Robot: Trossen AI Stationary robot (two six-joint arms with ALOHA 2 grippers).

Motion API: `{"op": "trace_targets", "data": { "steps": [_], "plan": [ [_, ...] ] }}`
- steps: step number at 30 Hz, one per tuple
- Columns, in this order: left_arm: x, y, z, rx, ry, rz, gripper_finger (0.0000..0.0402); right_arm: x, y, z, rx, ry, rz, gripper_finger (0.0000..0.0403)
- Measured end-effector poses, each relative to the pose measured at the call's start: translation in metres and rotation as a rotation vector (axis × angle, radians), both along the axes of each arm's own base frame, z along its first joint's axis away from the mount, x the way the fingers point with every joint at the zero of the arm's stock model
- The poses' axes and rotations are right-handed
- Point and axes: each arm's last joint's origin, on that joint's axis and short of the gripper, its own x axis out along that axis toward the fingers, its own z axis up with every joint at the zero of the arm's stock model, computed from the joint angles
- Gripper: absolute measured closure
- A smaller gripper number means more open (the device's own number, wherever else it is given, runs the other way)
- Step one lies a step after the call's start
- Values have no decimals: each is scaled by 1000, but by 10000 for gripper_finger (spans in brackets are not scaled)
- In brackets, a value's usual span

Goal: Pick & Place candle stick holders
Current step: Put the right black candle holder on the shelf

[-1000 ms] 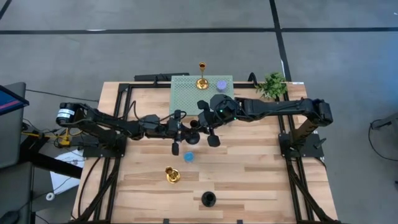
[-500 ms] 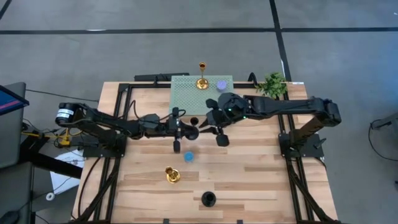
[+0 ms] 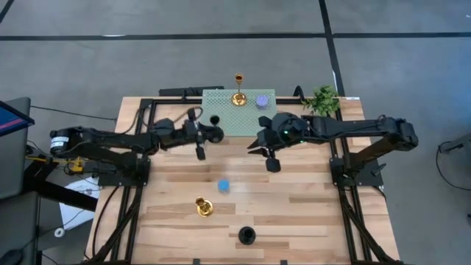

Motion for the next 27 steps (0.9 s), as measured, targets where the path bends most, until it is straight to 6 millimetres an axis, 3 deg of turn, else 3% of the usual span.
{"op": "trace_targets", "data": {
  "steps": [8,13,18,27],
  "plan": [
    [-26,46,5,-9,-60,46,388,-33,1,-16,25,-165,-16,345],
    [-29,73,-1,-78,-96,35,388,-49,1,-41,39,-220,-62,345],
    [-19,95,-13,-117,-103,50,388,-59,4,-69,76,-269,-90,345],
    [14,131,-6,-129,-82,35,388,-69,17,-102,160,-259,-131,345]
  ]
}}
